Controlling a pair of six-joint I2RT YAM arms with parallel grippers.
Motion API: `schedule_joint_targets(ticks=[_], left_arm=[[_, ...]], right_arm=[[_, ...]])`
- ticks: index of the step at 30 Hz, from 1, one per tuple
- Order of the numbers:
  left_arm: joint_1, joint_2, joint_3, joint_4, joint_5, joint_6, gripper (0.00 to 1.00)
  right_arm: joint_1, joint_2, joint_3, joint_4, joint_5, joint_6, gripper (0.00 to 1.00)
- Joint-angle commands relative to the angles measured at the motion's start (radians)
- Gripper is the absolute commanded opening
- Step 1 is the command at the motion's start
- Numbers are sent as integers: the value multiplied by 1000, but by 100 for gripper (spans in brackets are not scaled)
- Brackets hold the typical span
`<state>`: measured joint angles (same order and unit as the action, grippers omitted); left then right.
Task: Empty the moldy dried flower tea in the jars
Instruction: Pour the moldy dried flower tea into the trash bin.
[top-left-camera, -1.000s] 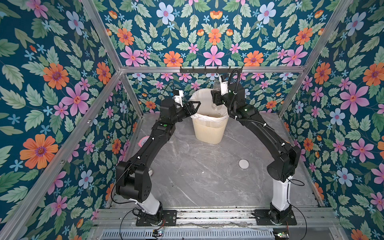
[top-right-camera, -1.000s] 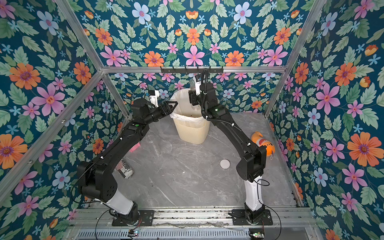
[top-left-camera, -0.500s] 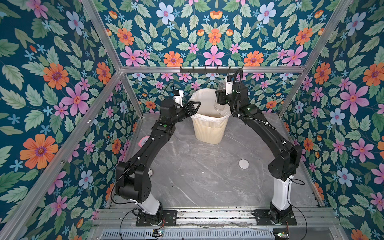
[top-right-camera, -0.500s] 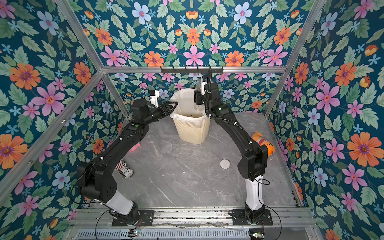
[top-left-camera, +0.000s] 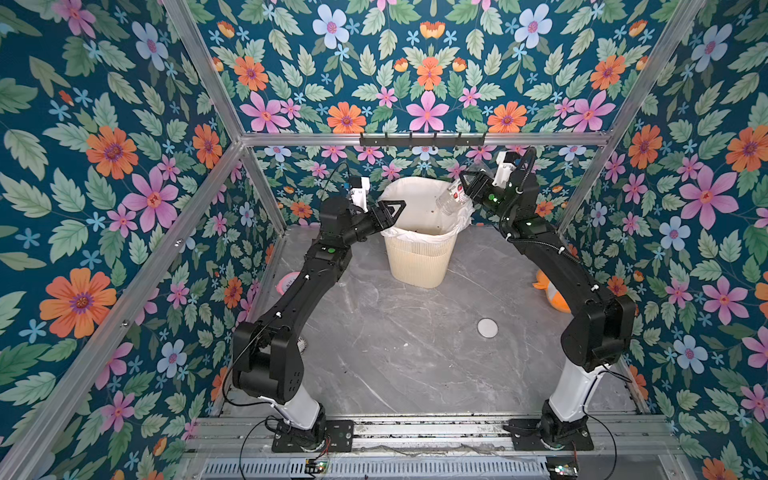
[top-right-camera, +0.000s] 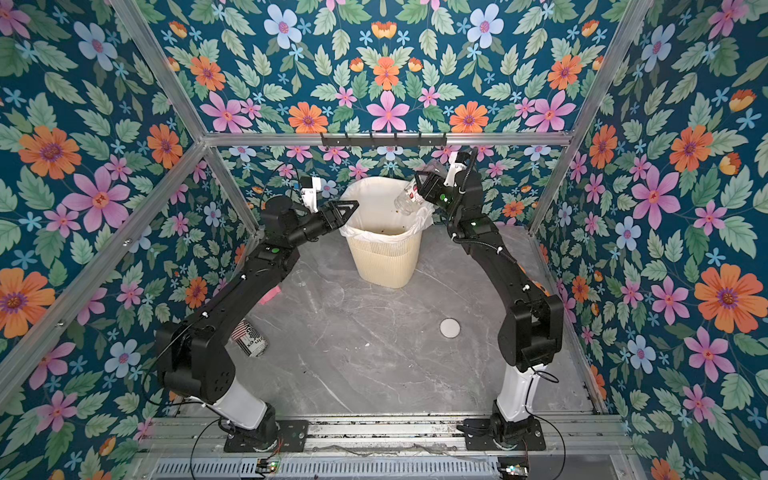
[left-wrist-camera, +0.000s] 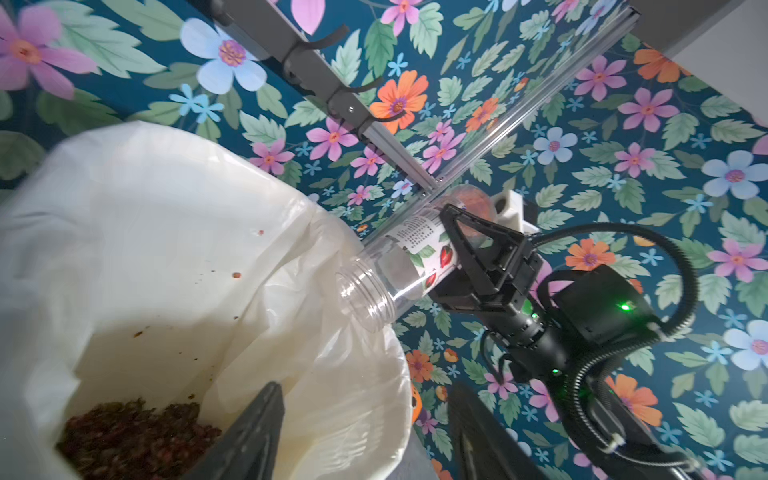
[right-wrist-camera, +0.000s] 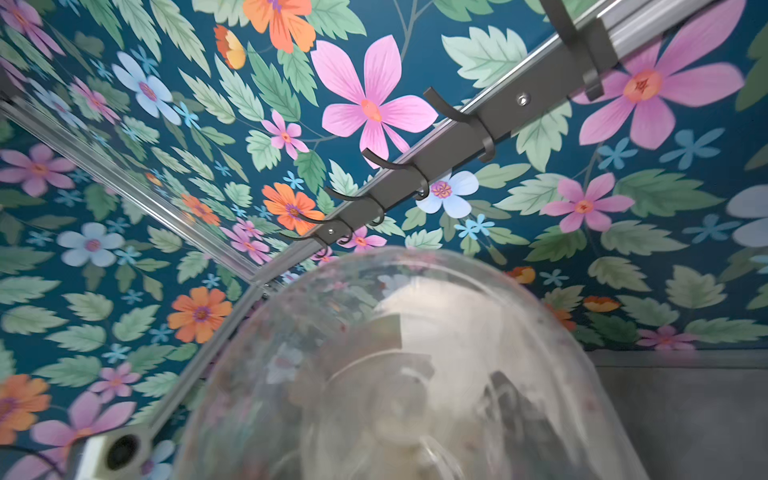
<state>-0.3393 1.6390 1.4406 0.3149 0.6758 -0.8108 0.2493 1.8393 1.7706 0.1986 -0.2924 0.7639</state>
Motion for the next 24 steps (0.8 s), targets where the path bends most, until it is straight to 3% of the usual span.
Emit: schedule_joint_targets(ticks=[1,7,24], left_arm=[[-31,20,41,59,54,-23,65],[-80,49,76,95,37,-58,63],[-150,139,199,95,27,-80,57]], right_arm=[[-19,-12,-38,220,-124,251,62],[-37,-6,-131,429,-176,488,60],[-37,-41,-223,589,-235,648,59]])
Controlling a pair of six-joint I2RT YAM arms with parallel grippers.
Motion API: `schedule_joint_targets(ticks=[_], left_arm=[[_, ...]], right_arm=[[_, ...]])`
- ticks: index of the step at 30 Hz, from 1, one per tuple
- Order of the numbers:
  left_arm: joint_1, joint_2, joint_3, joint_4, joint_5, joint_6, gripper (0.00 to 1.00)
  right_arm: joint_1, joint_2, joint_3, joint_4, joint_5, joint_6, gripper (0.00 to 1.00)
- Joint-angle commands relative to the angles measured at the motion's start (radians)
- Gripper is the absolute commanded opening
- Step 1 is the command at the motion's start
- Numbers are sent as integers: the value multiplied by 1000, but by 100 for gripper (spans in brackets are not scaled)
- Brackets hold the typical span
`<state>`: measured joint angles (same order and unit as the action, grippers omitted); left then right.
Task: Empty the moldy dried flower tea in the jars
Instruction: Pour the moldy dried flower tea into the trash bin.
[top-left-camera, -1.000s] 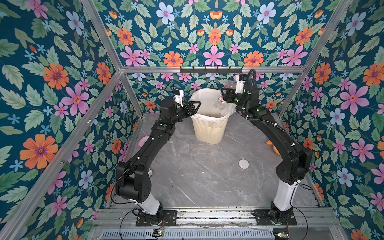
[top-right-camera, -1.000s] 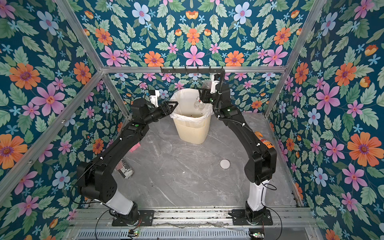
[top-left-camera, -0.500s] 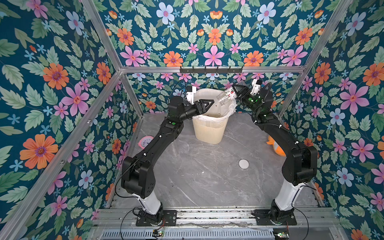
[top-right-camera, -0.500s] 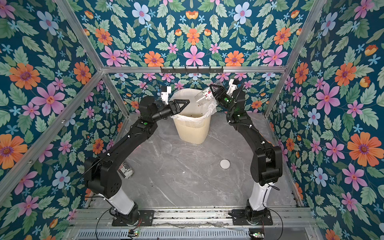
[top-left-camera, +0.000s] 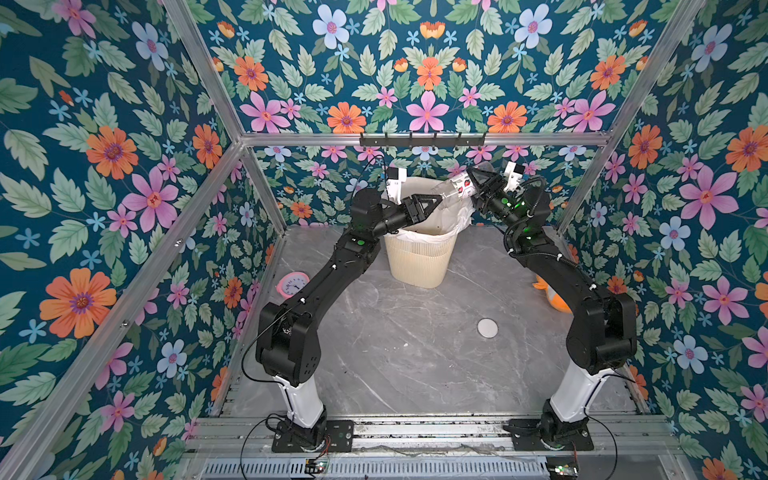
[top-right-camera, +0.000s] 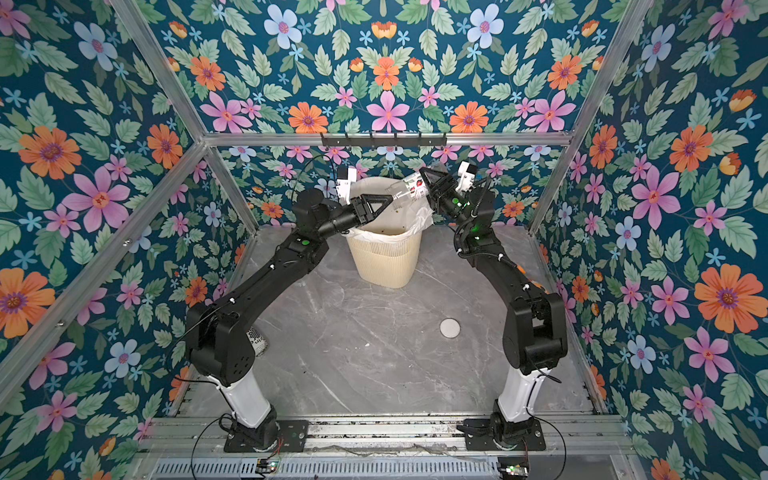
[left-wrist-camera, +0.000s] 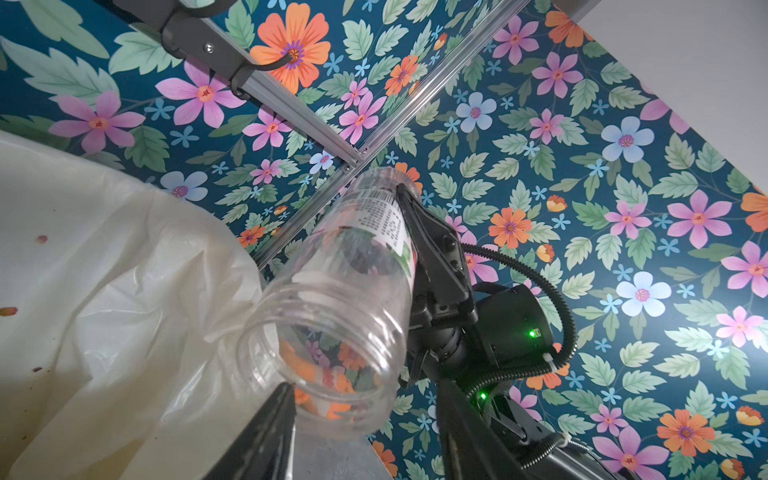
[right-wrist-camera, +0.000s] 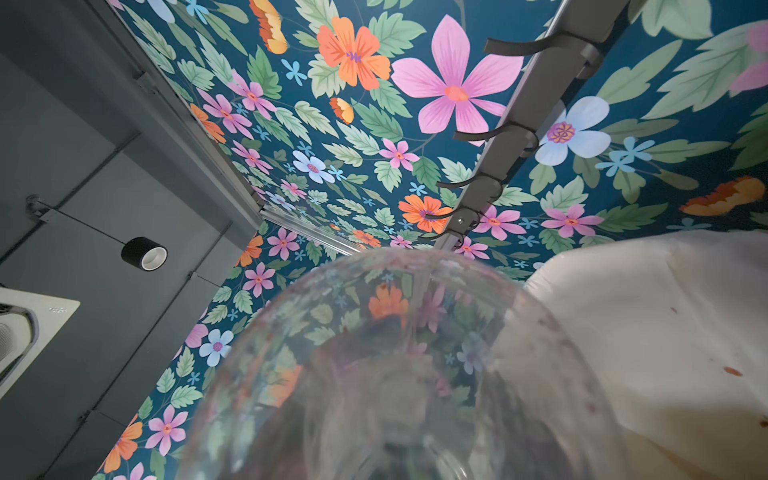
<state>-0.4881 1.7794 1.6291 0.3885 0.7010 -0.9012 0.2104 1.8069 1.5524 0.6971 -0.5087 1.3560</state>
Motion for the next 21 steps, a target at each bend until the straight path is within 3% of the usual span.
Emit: schedule_joint_targets(ticks=[1,11,21], left_arm=[[-1,-2,12,32,5,7,56],[-5,21,50,49,25,-4,45],[-6,34,74,13,28,8,18]], right_arm=[[3,-9,-8,93,-21,62,59],[3,3,-20,111,-39,108,58],[15,-4,-34,73,-42,74,56]])
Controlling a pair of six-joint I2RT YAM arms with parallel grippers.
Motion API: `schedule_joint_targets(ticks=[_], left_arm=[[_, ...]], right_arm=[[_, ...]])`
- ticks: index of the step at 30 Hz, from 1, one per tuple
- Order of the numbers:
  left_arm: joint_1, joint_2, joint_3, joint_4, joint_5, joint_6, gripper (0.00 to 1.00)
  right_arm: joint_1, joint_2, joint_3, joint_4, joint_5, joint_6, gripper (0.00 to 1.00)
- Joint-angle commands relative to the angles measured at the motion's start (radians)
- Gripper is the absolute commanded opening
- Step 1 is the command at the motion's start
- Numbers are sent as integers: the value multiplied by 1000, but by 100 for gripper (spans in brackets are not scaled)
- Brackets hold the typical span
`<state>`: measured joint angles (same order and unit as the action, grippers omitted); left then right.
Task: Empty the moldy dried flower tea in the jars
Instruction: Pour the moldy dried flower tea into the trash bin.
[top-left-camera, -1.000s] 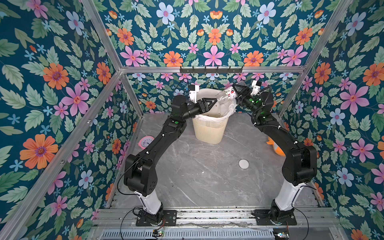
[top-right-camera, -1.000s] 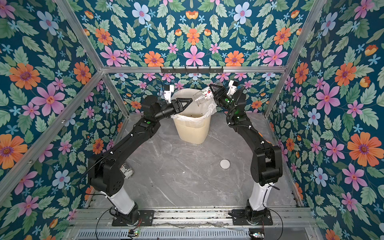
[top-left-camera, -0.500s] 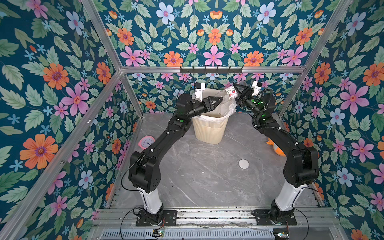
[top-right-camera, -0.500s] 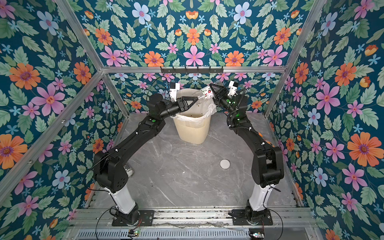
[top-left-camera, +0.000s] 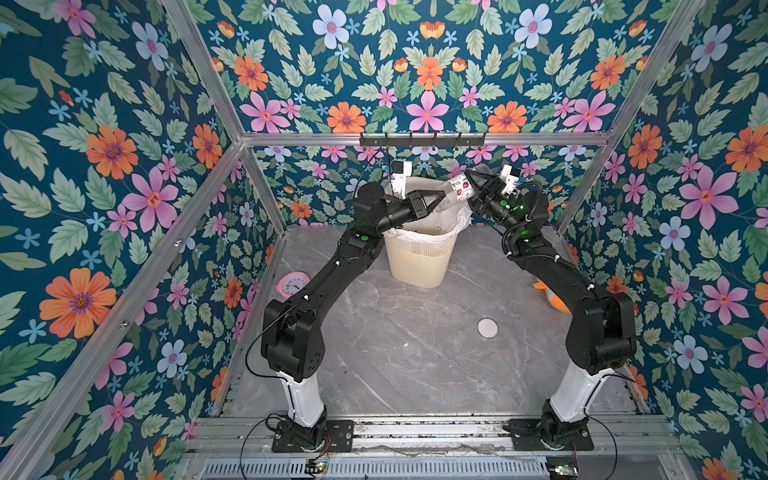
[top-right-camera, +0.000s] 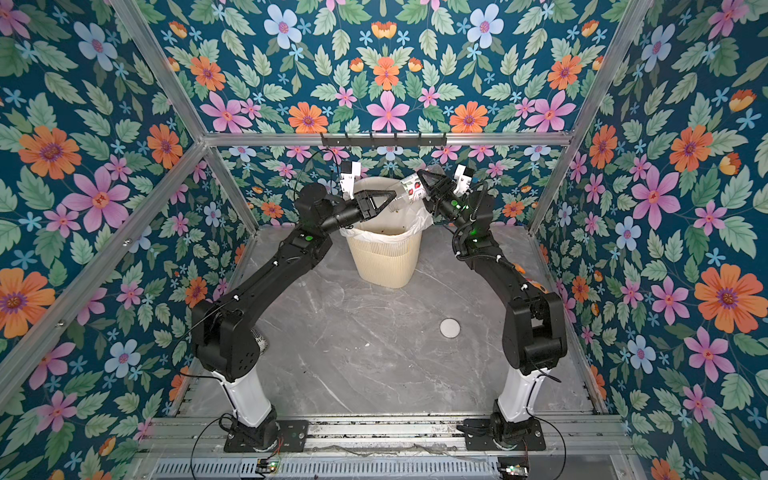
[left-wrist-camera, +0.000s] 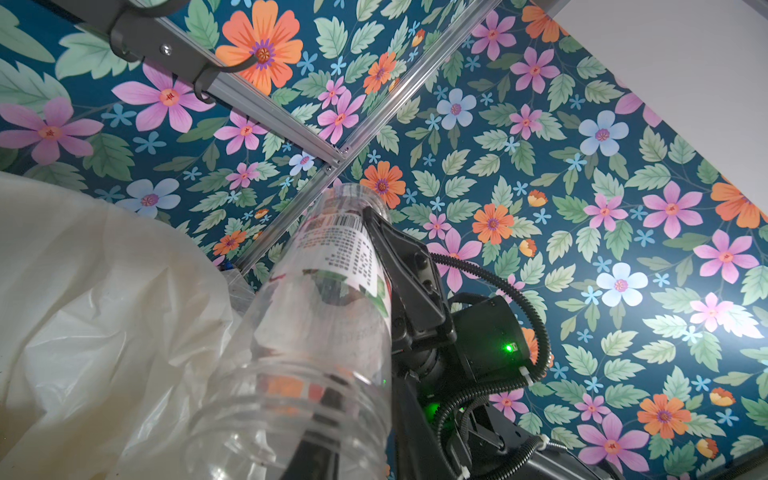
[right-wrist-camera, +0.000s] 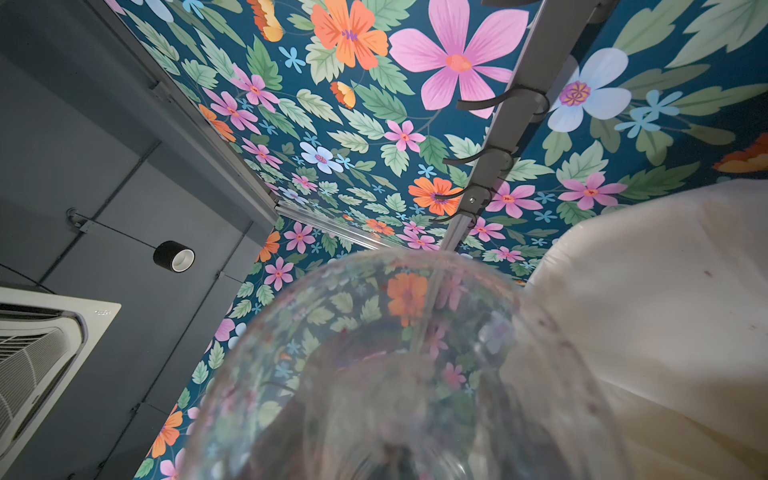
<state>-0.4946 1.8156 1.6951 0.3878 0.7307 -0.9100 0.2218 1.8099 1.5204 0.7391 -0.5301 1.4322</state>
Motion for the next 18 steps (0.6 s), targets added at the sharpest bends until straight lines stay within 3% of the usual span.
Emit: schedule_joint_targets(ticks=[1,8,17,18], left_arm=[[0,-4,8,10,-2,18,16],[0,-4,4,9,1,8,0],[7,-21,-20,84,49,-21,0],[11,-25,-25,99,56,-27,0]], right_arm=[[3,-8,-3,32,-21,-1,56],[3,-13,-1,33,-33,1,60],[-10,-50,-29,42,-27,-48,88],[-14,-56,-40,45,-26,-49,98]])
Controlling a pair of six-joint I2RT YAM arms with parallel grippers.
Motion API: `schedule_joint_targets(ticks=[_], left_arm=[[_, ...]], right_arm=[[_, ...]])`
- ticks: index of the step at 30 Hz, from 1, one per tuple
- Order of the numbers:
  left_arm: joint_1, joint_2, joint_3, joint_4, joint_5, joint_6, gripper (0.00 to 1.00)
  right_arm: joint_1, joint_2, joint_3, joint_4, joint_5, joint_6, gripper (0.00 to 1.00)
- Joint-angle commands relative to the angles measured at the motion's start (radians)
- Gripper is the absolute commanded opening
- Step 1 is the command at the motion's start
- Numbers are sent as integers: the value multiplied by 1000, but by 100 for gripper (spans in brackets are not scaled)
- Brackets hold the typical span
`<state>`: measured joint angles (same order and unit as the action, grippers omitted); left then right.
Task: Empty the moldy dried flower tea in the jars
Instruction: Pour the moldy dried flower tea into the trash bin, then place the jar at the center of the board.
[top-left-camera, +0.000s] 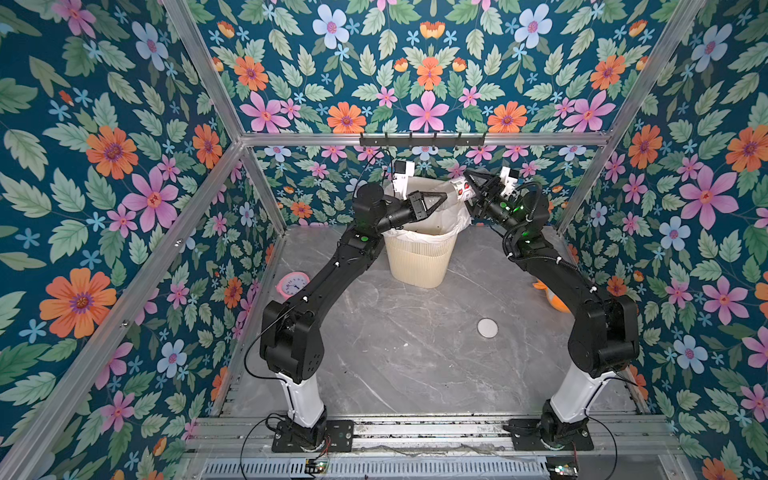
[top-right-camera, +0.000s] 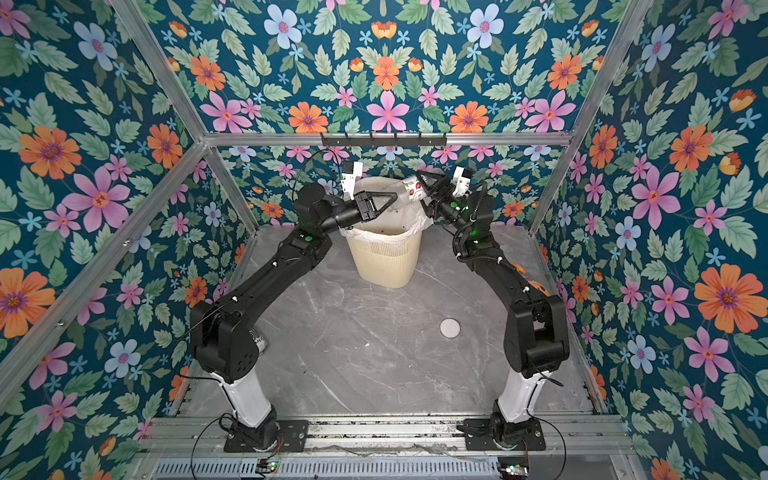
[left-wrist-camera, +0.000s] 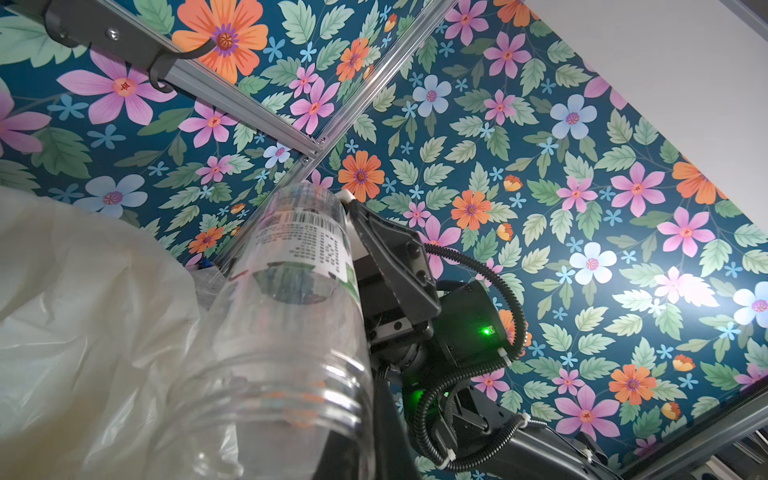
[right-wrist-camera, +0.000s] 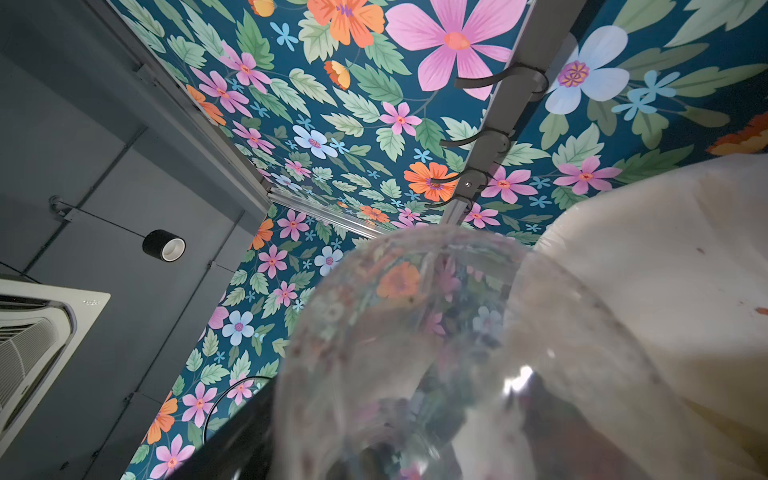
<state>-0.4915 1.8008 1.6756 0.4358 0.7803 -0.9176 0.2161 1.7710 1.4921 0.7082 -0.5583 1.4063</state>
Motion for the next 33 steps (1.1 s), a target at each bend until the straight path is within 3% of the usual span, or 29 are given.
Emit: schedule_joint_targets(ticks=[1,10,14,17,22,26,33], left_arm=[[11,-15,-11,68,12,-26,0],[30,-55,-38,130,55,-44,0],[31,-106,-42,55,68,-8,0],[25,-166,-42,-111,66,76,0],[-17,-267,-28,-550,-2,297,0],[-93,-334,-69,-845,-137,416,0],[-210,-411,-122,-1229,-429,455,0]], right_arm=[[-12,-22,-22,80,4,-20,99],[-69,-162,-146,11,29,-98,99],[-115,-245,-194,-91,41,-177,98],[-146,-322,-217,-222,54,-278,97],[-162,-446,-207,-522,132,-526,96],[-162,-512,-182,-703,193,-683,95],[-162,-595,-202,-818,259,-793,95]])
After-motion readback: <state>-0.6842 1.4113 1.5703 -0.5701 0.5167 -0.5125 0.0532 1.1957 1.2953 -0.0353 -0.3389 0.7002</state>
